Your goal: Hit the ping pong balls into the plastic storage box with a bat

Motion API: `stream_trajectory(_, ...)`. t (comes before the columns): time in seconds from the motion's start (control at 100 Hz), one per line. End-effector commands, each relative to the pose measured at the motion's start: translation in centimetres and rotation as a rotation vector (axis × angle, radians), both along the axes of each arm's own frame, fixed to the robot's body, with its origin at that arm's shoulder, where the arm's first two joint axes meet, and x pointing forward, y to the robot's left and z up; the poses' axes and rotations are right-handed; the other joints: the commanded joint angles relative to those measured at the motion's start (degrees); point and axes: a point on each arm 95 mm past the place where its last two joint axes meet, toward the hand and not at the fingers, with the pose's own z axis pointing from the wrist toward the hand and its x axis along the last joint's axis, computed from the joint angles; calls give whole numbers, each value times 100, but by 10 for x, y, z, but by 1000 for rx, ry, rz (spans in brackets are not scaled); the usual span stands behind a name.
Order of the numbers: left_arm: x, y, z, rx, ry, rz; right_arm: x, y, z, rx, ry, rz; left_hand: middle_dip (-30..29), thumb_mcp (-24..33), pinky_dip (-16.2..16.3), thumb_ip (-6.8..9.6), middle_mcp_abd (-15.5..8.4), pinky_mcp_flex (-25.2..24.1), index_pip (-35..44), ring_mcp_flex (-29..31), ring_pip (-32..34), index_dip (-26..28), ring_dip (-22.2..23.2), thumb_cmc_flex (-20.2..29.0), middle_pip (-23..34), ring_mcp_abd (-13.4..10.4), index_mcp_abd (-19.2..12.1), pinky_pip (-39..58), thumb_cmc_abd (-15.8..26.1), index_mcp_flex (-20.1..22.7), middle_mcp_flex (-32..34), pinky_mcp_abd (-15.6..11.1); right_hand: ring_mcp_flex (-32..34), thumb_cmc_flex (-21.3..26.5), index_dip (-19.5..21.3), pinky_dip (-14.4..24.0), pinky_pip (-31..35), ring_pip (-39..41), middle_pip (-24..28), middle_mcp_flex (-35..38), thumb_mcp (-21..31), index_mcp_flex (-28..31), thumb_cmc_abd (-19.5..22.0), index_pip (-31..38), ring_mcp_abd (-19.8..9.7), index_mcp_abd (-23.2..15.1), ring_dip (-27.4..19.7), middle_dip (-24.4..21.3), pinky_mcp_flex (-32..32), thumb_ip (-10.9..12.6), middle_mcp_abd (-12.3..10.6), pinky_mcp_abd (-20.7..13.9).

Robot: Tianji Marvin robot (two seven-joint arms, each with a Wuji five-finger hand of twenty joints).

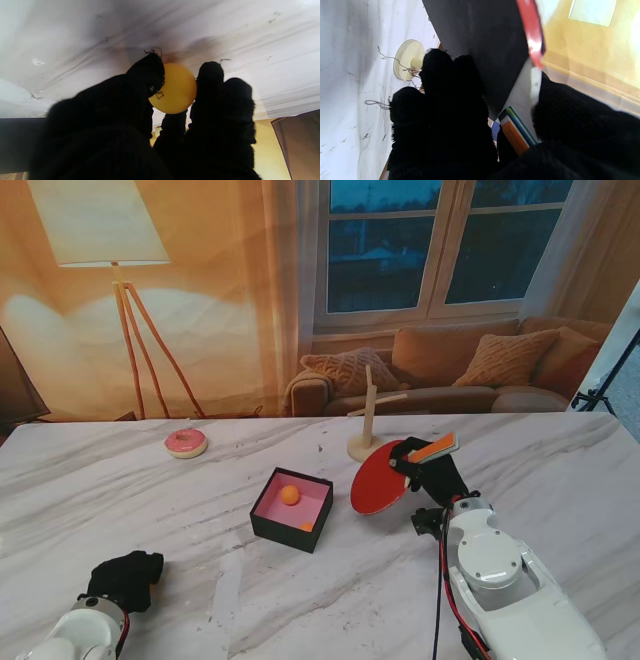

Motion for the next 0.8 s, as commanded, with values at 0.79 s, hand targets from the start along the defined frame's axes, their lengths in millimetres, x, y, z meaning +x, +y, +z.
stream_trajectory(0.79, 42, -3, 80, -36, -106, -133, 0, 0, 1, 9, -2, 9, 406, 251, -21, 68, -115, 15, 403, 204, 148, 117, 207, 687, 506, 210, -119, 259, 86, 169, 604, -416, -235, 643, 222, 49, 56, -86, 9, 140, 608, 1083, 599, 643, -517, -359, 17, -19, -22, 162, -1170, -277)
